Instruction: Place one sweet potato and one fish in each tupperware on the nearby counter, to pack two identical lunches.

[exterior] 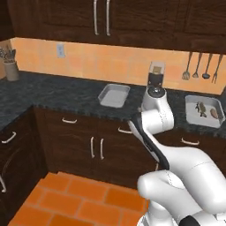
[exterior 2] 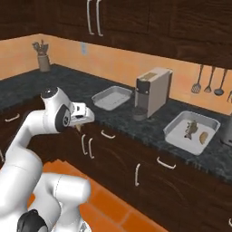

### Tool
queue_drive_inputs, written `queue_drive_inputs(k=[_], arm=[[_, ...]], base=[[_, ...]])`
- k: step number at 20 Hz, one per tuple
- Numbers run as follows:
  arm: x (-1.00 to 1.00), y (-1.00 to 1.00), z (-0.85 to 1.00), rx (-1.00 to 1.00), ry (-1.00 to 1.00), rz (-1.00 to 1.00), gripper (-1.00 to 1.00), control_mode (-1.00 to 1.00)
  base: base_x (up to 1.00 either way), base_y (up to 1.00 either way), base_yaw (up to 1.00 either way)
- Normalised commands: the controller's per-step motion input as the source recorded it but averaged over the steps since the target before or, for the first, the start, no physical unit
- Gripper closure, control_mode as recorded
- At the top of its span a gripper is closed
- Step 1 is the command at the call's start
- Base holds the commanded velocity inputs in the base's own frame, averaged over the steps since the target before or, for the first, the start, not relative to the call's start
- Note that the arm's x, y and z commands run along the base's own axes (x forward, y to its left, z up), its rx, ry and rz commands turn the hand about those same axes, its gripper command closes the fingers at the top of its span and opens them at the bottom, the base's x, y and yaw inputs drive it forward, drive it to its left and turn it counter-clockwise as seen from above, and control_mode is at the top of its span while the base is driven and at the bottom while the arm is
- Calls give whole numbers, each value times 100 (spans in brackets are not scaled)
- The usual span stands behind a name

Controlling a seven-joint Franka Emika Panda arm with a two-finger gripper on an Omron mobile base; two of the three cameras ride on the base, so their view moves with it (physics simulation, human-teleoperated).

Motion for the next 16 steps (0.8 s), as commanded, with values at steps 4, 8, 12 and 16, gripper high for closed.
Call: queue_drive_inputs(k=[4,8,12,16], arm=[[0,0,0,0,0,0,100,100],[0,0,0,0,0,0,100,100],[0,0,0,0,0,0,100,100],[0,0,0,0,0,0,100,100]], base=[[100,100,-42],[100,92,-46],[100,81,-46],[94,40,-48]])
